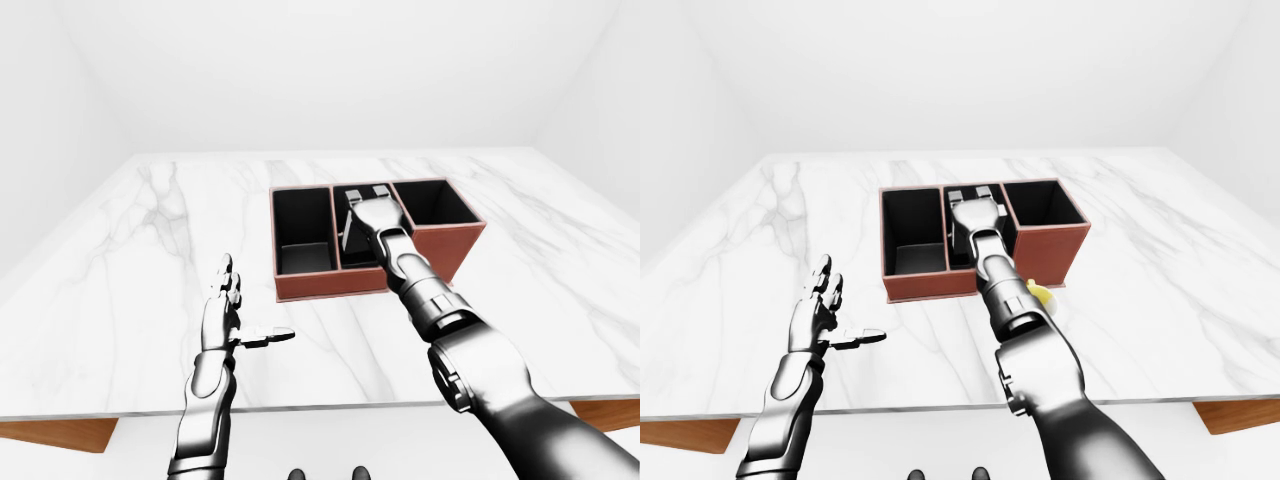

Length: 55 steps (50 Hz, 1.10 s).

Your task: Pick up the book and place it in the caddy.

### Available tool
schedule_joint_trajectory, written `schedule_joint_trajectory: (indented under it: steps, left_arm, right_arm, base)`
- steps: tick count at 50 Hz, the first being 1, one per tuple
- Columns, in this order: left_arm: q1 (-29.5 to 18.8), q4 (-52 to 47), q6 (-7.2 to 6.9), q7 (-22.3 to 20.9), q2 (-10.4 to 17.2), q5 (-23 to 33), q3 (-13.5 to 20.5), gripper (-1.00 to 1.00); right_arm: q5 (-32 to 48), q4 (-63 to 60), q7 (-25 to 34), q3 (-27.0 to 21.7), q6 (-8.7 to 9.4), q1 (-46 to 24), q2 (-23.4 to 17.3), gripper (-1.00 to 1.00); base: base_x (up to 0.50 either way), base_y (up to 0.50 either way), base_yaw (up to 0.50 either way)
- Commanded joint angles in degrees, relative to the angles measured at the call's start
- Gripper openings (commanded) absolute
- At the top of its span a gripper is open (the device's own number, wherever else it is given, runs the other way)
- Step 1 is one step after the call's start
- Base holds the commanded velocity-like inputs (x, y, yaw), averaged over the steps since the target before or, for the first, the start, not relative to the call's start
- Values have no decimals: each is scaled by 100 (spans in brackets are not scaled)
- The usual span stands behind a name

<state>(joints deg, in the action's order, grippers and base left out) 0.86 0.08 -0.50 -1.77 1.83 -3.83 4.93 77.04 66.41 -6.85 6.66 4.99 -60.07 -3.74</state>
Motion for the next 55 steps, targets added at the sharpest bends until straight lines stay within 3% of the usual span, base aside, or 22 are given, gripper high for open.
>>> schedule_joint_trajectory:
  steps: [1, 3, 4, 5, 23, 33, 39, 40, 42, 45, 49, 55]
  left_arm:
    - [2, -41, -35, 5, -2, 1, -3, 100]
    - [2, -41, -35, 5, -2, 1, -3, 100]
    - [-11, -26, -31, 6, 0, 0, 1, 100]
    - [-13, -21, -29, 5, 0, -1, 1, 100]
    - [-24, 53, 44, 6, 3, -6, 13, 100]
    - [8, -17, 1, 11, 1, -12, 9, 100]
    - [-29, 86, 63, 5, 7, -15, 19, 100]
    - [2, -8, 0, 3, -2, -19, -1, 100]
    - [5, -15, -4, 0, -3, -18, -4, 100]
    - [1, -14, 15, -14, -11, -31, -11, 100]
    - [25, -58, 9, -14, -17, -32, -22, 100]
    - [10, -36, 48, 9, -14, -50, 4, 100]
  right_arm:
    - [488, -197, -148, 91, 1, -151, -15, -100]
    - [493, -198, -147, 87, 1, -150, -14, -100]
    - [484, -168, -217, 74, 1, -130, 7, -82]
    - [558, -111, -144, 133, 1, -134, -4, 100]
    - [590, -397, -109, 85, 1, -177, 18, 100]
    - [639, -485, -101, 72, 1, -138, 56, 100]
    - [714, -766, 47, 84, 1, -7, 74, 100]
    - [271, -2020, 571, -80, 1, 468, 273, 100]
    - [227, -2713, 915, -49, 1, 770, 322, 100]
    - [-786, -5370, 1903, -67, 1, 1923, 877, 100]
    - [-1163, -6888, 2222, 143, 1, 2606, 1183, 100]
    - [-1810, -8534, 2500, 323, 1, 3047, 1465, 100]
  base:
    - [0, 0, 0]
    - [0, 0, 0]
    - [0, 0, 0]
    - [0, 0, 0]
    - [0, 0, 0]
    - [0, 0, 0]
    - [0, 0, 0]
    - [0, 0, 0]
    - [0, 0, 0]
    - [0, 0, 0]
    - [0, 0, 0]
    - [0, 0, 0]
